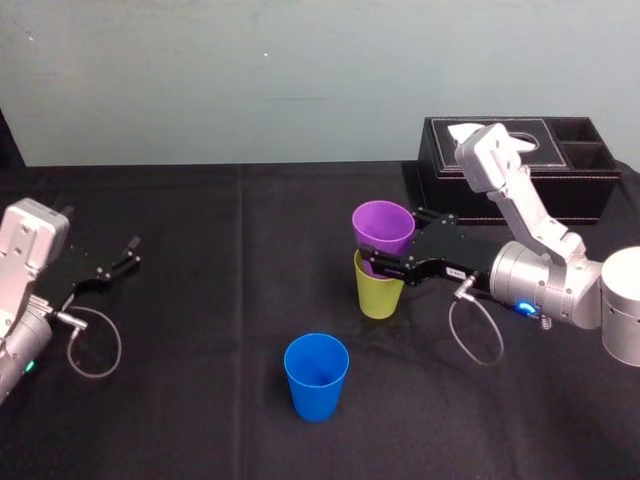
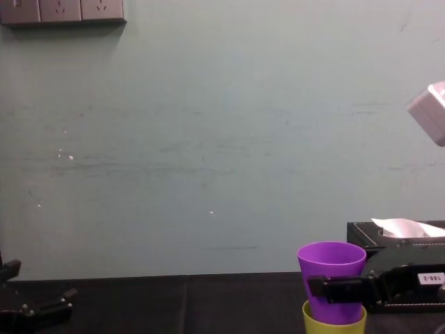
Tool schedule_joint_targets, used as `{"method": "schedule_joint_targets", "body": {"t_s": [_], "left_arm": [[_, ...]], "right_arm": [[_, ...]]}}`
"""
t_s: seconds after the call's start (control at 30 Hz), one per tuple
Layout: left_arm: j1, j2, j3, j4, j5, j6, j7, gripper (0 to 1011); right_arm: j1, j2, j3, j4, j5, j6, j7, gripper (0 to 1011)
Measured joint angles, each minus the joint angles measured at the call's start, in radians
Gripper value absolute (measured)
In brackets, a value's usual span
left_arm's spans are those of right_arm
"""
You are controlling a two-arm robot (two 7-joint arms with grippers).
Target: Stack the three plastic cups sequentially using one hand.
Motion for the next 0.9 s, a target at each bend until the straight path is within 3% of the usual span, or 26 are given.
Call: {"method": "schedule_joint_targets", "body": {"t_s": [0.3,0.6,0.9], "left_arm": [[0.0,0.0,0.0,0.0,0.0,0.0,0.0,1011],[0.0,0.0,0.0,0.0,0.0,0.0,0.0,1011],[0.0,0.0,0.0,0.0,0.0,0.0,0.0,1011]], "right_arm": [[0.0,0.0,0.0,-0.001,0.0,0.0,-0.001,739],[0.001,0.001,-0.001,-0.002,0.001,0.001,-0.002,985],[0.001,0.001,-0.001,-0.003,0.001,0.002,-0.002,1003]]}}
